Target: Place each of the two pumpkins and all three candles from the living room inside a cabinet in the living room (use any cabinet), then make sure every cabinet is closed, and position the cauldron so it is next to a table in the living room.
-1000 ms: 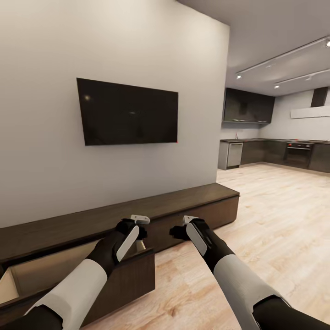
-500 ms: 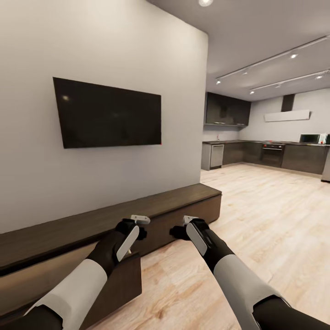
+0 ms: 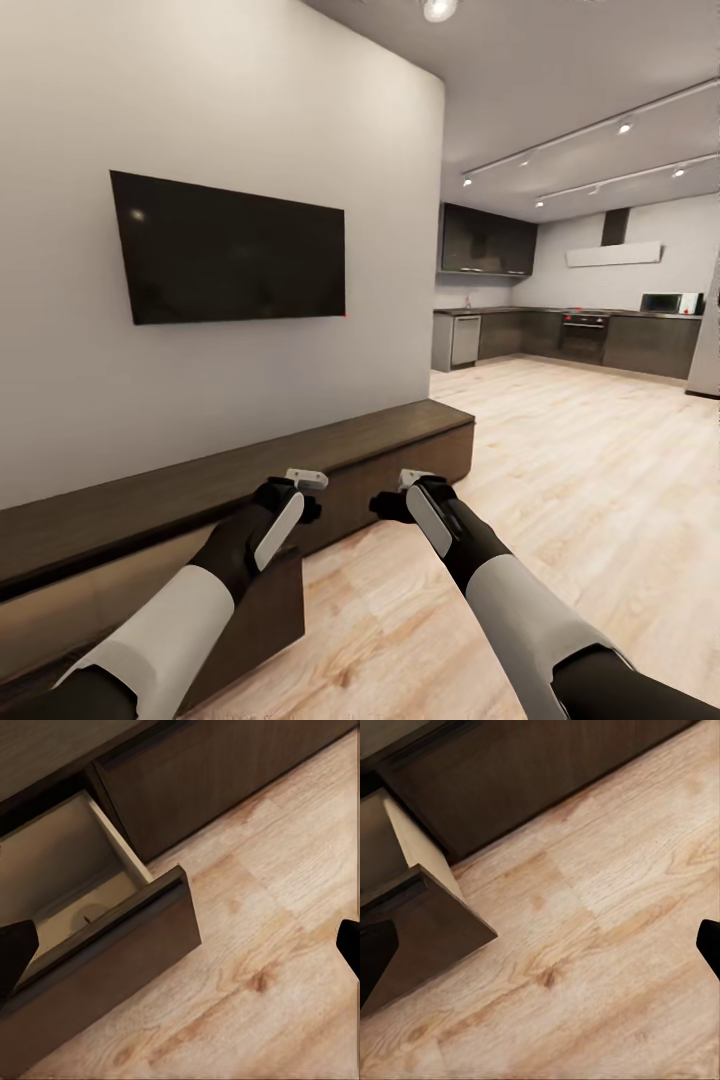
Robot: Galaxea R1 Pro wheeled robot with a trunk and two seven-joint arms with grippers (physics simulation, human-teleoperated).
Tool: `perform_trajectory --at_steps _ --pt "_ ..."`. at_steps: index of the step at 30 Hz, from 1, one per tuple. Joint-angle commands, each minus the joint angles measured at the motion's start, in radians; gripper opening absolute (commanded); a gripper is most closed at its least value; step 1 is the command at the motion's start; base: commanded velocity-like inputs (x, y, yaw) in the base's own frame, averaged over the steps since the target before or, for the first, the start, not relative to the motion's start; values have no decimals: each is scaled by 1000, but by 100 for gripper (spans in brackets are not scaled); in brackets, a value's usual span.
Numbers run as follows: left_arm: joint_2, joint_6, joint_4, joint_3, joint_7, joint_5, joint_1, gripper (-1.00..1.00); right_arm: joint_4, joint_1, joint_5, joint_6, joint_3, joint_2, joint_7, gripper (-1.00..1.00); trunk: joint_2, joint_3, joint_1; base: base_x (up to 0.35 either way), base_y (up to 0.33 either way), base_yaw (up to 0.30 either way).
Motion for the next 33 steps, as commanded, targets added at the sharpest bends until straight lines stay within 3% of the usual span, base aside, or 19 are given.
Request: perform_trajectory --at_steps 1,13,21,33 --pt "1 2 -1 -3 10 11 -1 100 -1 -1 -10 1 1 0 -9 100 -1 -1 -1 -266 0 0" --pt "1 5 -1 -3 10 11 -1 100 -1 -1 -10 0 -2 0 -9 100 -1 -1 -1 -276 -26 0" --pt "-1 11 -1 -3 10 14 -1 100 0 -1 -10 0 -4 0 -9 100 -1 -1 -1 -61 -21 0" --pt "-6 75 1 -2 8 24 -4 100 0 -1 -10 0 -5 0 -9 100 83 36 -47 -4 -1 0"
